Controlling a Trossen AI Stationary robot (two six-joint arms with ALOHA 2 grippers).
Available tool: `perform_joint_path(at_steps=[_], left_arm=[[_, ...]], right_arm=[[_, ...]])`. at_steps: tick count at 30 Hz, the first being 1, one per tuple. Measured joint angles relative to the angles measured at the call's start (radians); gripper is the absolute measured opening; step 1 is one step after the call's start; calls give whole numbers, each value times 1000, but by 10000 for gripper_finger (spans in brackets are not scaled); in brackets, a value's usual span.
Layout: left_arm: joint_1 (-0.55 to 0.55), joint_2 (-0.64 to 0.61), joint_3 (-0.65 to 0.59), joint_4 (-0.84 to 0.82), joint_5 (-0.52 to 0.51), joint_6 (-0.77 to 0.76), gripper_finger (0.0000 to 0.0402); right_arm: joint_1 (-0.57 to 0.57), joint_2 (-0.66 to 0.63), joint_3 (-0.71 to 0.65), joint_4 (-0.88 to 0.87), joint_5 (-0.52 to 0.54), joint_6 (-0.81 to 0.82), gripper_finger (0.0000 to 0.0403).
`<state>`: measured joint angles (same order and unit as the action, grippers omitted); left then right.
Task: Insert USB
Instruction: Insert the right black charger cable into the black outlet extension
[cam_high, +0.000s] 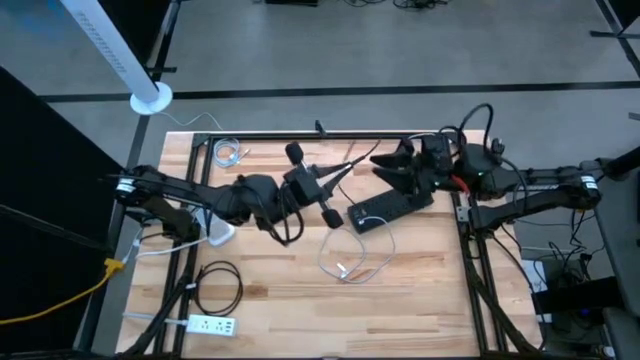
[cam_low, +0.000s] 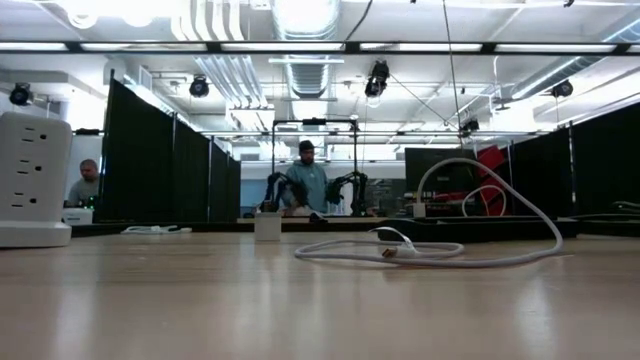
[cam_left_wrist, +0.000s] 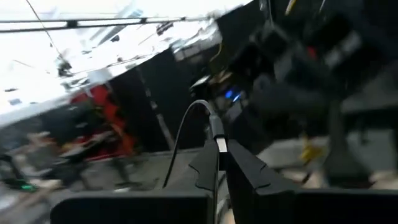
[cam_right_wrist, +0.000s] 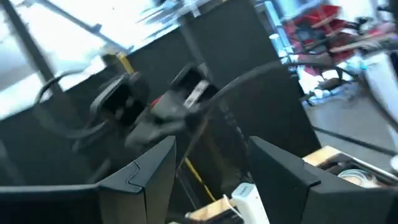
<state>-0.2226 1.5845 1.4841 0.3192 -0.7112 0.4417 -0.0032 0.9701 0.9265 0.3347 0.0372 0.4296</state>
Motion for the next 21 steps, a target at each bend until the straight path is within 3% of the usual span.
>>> perform_joint_path(at_steps=[5,11,21], left_arm=[[-2,8,0,113,109,-118,0],[-3,43,0,203,202,-231,0],[-3,87,-1,312,232,-340,0]], right_arm=[[47,13,1,150,-19,-104,181],[51,16,7,156,-15,-153,181],[69,21,37,165,-45,-221,181]])
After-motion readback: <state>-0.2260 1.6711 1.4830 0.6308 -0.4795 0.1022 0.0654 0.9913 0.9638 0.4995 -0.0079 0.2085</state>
